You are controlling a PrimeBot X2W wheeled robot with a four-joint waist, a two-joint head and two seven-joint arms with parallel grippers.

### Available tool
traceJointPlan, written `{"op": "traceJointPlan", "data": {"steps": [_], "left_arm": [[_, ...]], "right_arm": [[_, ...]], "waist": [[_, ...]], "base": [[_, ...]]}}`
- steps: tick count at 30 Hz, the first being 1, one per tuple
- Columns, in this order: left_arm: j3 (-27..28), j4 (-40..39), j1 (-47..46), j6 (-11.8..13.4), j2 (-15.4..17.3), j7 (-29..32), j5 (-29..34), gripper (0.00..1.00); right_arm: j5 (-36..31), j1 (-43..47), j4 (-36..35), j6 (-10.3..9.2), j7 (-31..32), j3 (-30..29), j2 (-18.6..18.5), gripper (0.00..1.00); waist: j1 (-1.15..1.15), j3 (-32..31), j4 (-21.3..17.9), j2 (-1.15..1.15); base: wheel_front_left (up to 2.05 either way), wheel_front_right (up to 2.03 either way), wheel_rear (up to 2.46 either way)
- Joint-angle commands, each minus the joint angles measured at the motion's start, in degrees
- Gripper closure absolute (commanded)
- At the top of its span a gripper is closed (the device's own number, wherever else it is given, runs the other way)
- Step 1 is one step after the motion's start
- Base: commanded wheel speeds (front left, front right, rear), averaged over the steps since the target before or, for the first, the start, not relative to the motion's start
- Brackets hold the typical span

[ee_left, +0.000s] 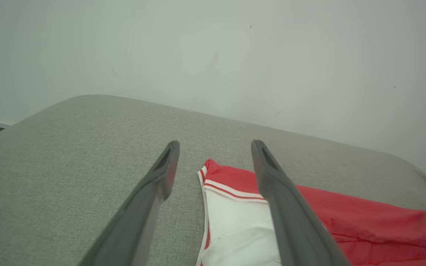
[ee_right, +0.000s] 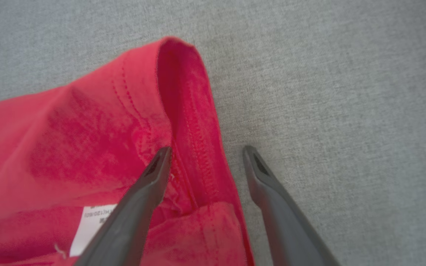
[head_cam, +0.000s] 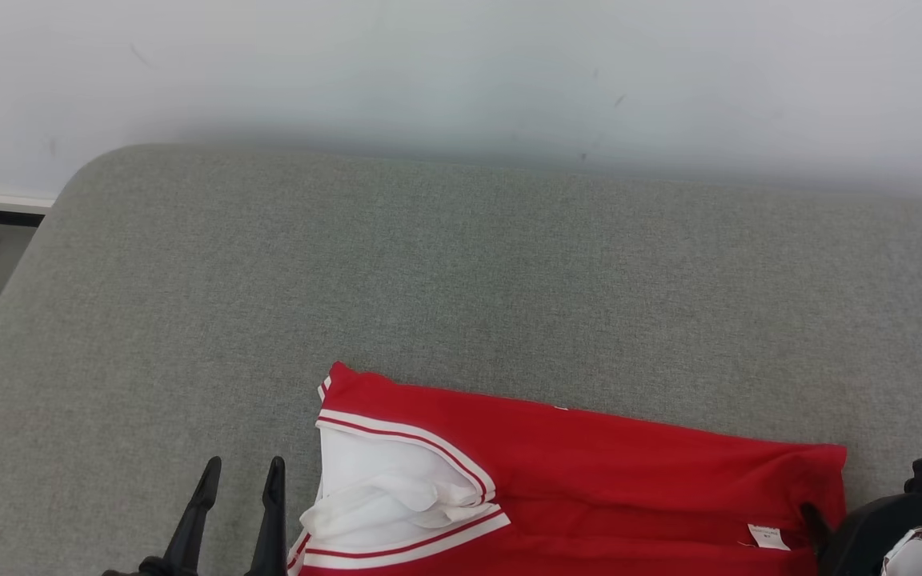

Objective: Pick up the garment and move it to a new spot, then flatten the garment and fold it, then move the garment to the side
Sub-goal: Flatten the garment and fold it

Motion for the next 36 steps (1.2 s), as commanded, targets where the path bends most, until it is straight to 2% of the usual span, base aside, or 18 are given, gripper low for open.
{"op": "traceJointPlan", "data": {"steps": [1,3,7,11,28,33,36], "left_arm": [[0.03,0.43,-0.6,-0.09,-0.32,-0.16,0.15,0.0],[-0.01,0.71,-0.84,-0.33,-0.51,-0.16,0.28,0.0],[0.24,0.91,-1.22,-0.46,-0.89,-0.16,0.5,0.0],[0.48,0.98,-0.98,-0.62,-1.14,-0.15,0.81,0.0],[1.41,1.27,-1.62,-0.95,-2.45,-0.16,1.64,0.0],[1.79,1.43,-1.48,-0.89,-2.17,-0.16,2.04,0.0],[2.56,1.57,-0.96,-0.91,-1.63,-0.16,2.54,0.0]], "right_arm": [[0.86,0.82,1.95,-0.04,1.5,1.68,0.67,0.57],[1.17,0.89,1.76,0.01,1.17,3.13,0.83,1.0],[1.26,1.27,1.16,0.0,0.44,4.06,0.59,1.0],[1.3,0.69,0.4,-0.01,-0.96,2.07,0.46,1.0],[-7.38,-2.44,-5.57,-0.15,-5.91,-19.21,0.21,1.0],[-9.34,-2.8,-6.4,-0.15,-6.55,-21.38,0.25,1.0],[-6.61,-2.32,-6.23,-0.14,-5.87,-18.63,0.26,1.0]], "waist": [[0.0,0.21,0.22,0.0],[0.0,0.28,0.33,0.0],[0.0,0.25,0.55,0.0],[0.0,0.29,0.49,0.0],[0.0,0.82,-2.63,0.0],[0.0,0.11,-2.86,0.0],[0.0,-0.49,-3.0,0.0]], "base": [[0.0,0.0,0.0],[0.0,0.0,0.0],[0.0,0.0,0.0],[0.0,0.0,0.0],[0.0,0.0,0.0],[0.0,0.0,0.0],[0.0,0.0,0.0]]}}
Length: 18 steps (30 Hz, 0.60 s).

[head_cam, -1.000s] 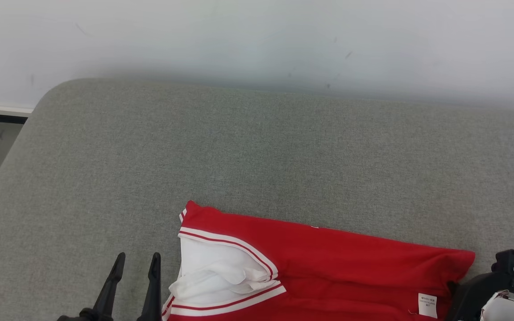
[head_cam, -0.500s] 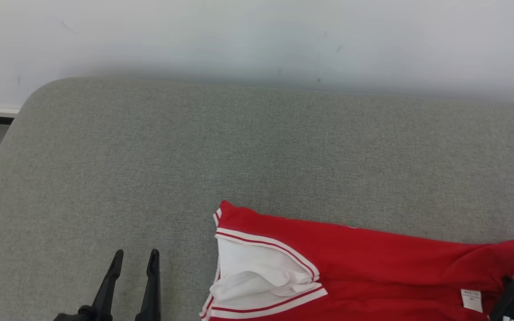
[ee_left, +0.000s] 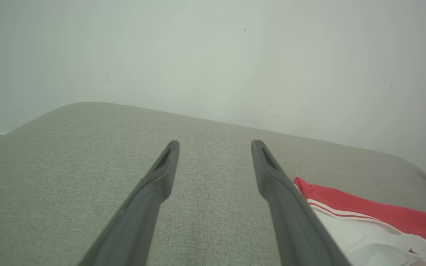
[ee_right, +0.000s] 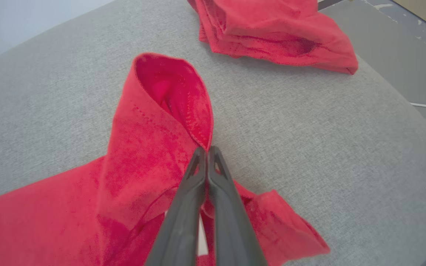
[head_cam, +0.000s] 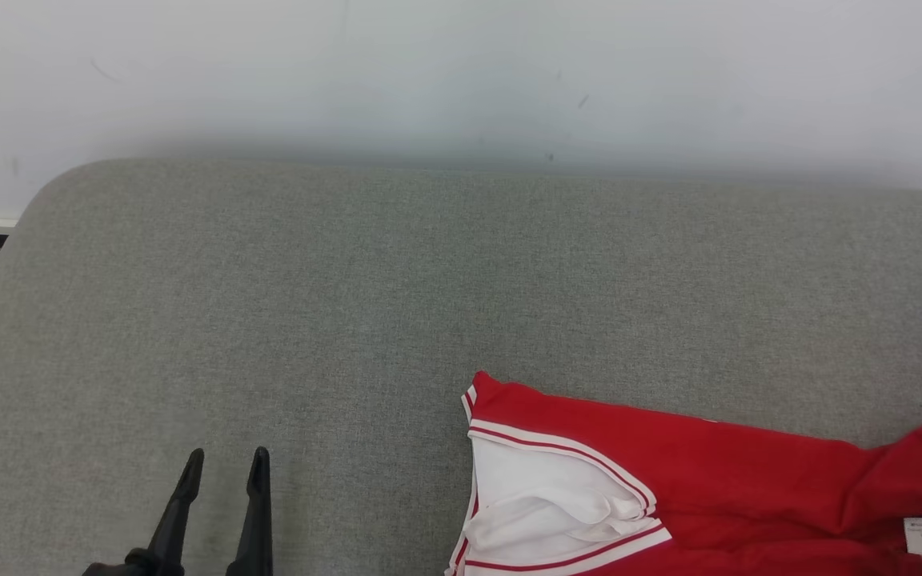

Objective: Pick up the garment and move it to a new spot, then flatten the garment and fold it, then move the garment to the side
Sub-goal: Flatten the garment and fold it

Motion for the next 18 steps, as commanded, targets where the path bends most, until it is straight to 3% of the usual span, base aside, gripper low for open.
{"op": "traceJointPlan", "data": {"steps": [1,12,13,18], "left_arm": [[0.46,0.25,0.31,-0.02,0.36,-0.17,0.61,0.0],[5.24,0.04,2.89,1.75,1.45,-0.16,1.61,0.0],[5.11,-0.26,3.58,1.74,1.18,-0.16,1.71,0.0],[4.22,-0.02,3.52,1.6,0.6,-0.17,1.82,0.0]], "right_arm": [[1.48,0.4,-0.21,-0.15,0.11,1.54,0.0,1.0],[22.37,5.91,-5.51,-0.15,1.14,28.35,-0.05,1.0],[26.18,7.33,-6.52,-0.14,0.56,35.15,0.0,1.0],[29.44,6.52,-5.06,-0.14,-2.78,43.03,-0.03,1.0]], "waist": [[0.0,-0.45,-0.13,-0.01],[0.0,-2.42,0.55,-0.01],[0.0,-2.5,1.42,-0.01],[0.0,-2.29,3.07,-0.01]], "base": [[0.0,0.0,0.0],[0.0,0.0,0.0],[0.0,0.0,0.0],[0.0,0.0,0.0]]}}
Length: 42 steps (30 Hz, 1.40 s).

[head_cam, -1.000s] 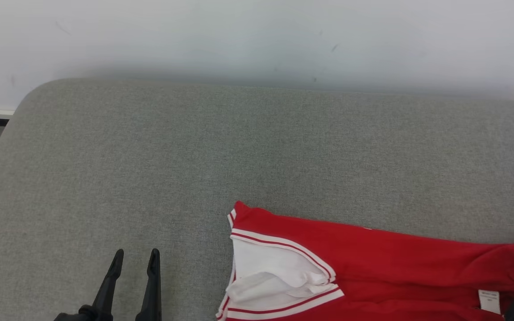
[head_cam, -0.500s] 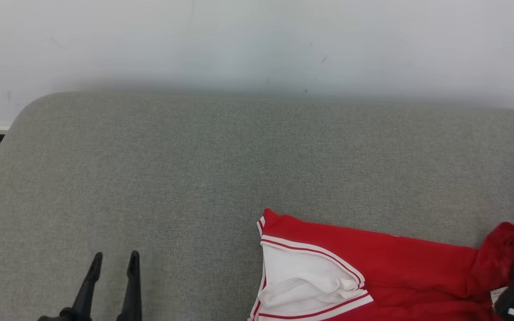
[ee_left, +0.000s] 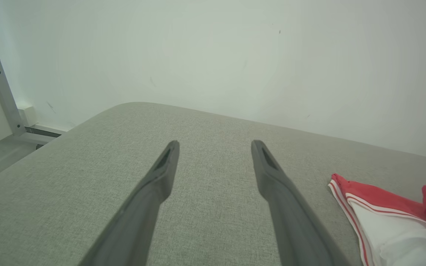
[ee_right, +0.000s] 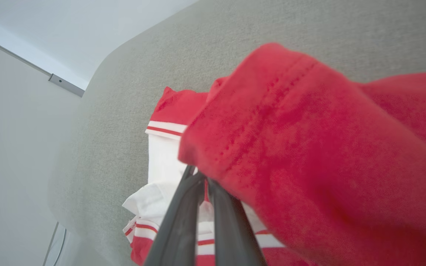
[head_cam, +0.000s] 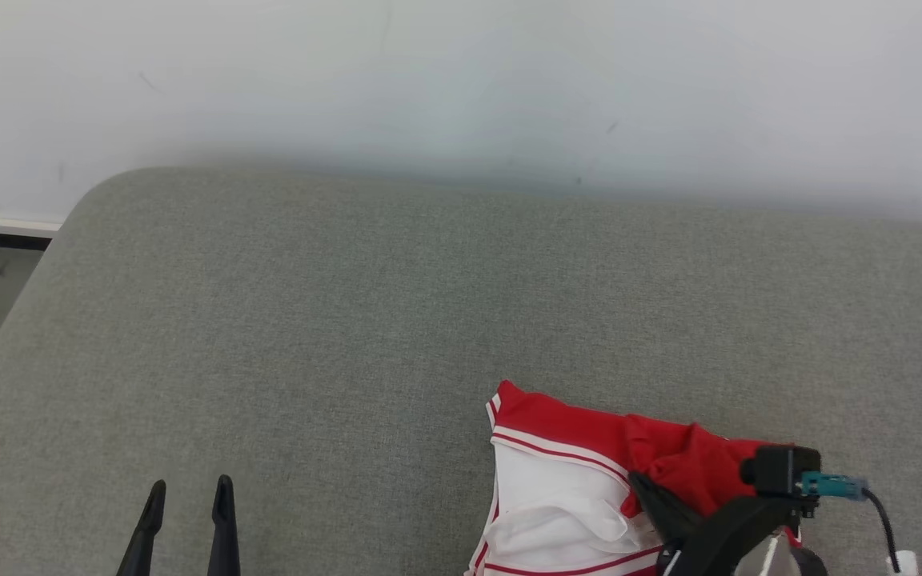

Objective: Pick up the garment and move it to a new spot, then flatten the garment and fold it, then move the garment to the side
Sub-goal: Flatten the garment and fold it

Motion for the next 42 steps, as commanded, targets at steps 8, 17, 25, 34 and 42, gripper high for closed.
{"op": "traceJointPlan", "data": {"steps": [8,17,25,34,42], "left_arm": [[-1.5,0.98,-0.84,-0.17,-0.57,-0.15,0.26,0.0],[-2.9,1.99,-0.29,-0.44,-0.68,-0.14,-0.16,0.0],[-3.21,2.1,0.26,-0.4,-0.45,-0.15,-0.53,0.0],[-2.96,1.44,1.43,0.09,-0.18,-0.15,-1.33,0.0],[-3.55,1.26,0.65,0.27,-0.39,-0.13,-1.39,0.0]], "right_arm": [[3.21,-5.29,5.88,-0.13,-6.12,11.28,-0.06,1.0],[3.21,-10.63,15.45,-0.1,-12.61,13.93,-0.03,1.0],[12.65,-13.51,18.35,-0.01,-13.88,21.68,0.0,0.0],[6.32,-11.64,9.63,-0.01,-13.15,15.1,-0.08,0.0],[-10.98,-4.77,-0.13,-0.01,0.65,1.73,0.03,0.0]], "waist": [[0.0,0.48,2.8,-0.01],[0.0,0.12,4.77,-0.01],[0.0,-0.43,5.15,-0.01],[0.0,-1.09,3.19,-0.01],[0.0,-0.43,2.13,-0.01]], "base": [[0.0,0.0,0.0],[0.0,0.0,0.0],[0.0,0.0,0.0],[0.0,0.0,0.0],[0.0,0.0,0.0]]}}
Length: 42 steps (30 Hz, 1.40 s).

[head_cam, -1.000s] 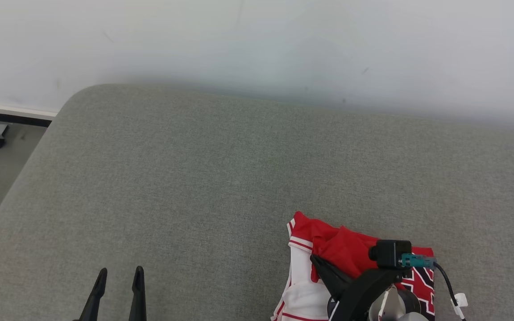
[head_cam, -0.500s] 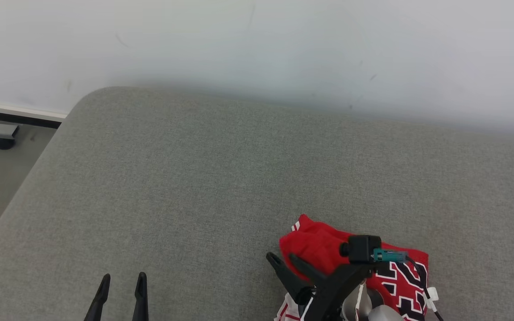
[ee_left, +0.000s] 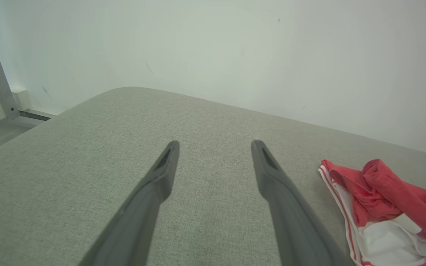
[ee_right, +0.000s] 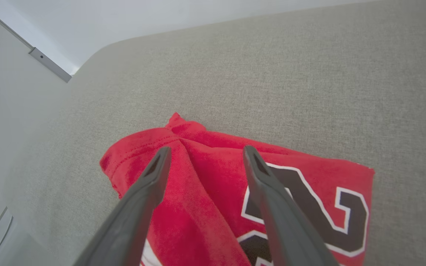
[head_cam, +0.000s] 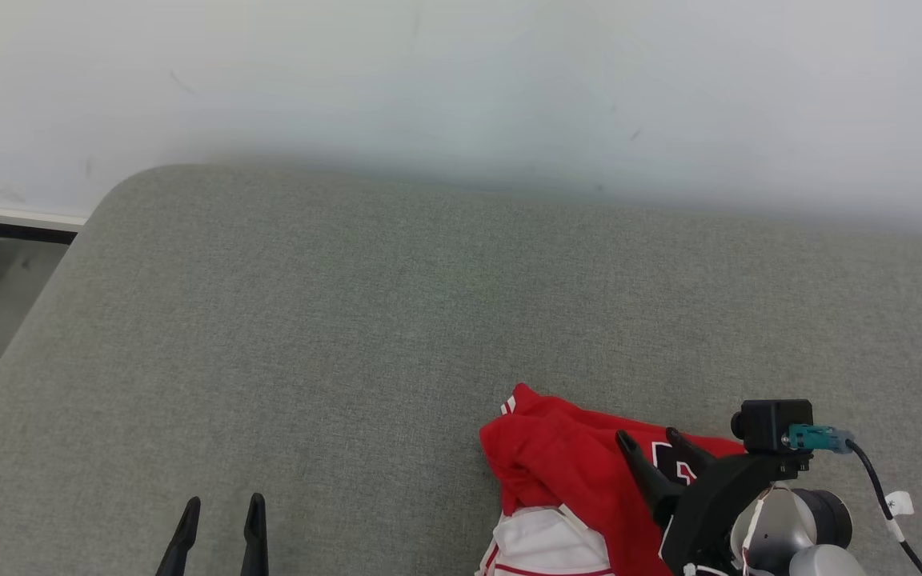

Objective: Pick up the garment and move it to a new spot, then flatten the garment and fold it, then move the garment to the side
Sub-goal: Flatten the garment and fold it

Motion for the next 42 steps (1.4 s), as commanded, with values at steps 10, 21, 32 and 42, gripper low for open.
{"op": "traceJointPlan", "data": {"steps": [10,21,32,42], "left_arm": [[-0.88,0.93,-2.08,-0.3,-0.35,-0.13,-0.4,0.0],[-0.11,1.09,-2.12,-0.34,-0.3,-0.15,-0.7,0.0],[0.01,0.99,-2.33,-0.58,-0.75,-0.15,-0.5,0.0],[0.32,1.18,-2.35,-0.89,-0.92,-0.15,-0.56,0.0]], "right_arm": [[-0.75,2.98,-4.54,0.13,11.4,1.46,0.06,0.23],[-2.0,5.02,-9.71,0.13,14.0,7.43,0.07,1.0],[-4.39,10.06,-11.15,0.13,20.15,17.81,0.04,0.0],[-3.46,9.06,-16.32,0.13,18.75,16.07,0.06,0.0]], "waist": [[0.0,1.35,0.84,0.0],[0.0,1.59,0.73,0.0],[0.0,1.8,-0.34,0.0],[0.0,1.78,-0.12,0.0]], "base": [[0.0,0.0,0.0],[0.0,0.0,0.0],[0.0,0.0,0.0],[0.0,0.0,0.0]]}}
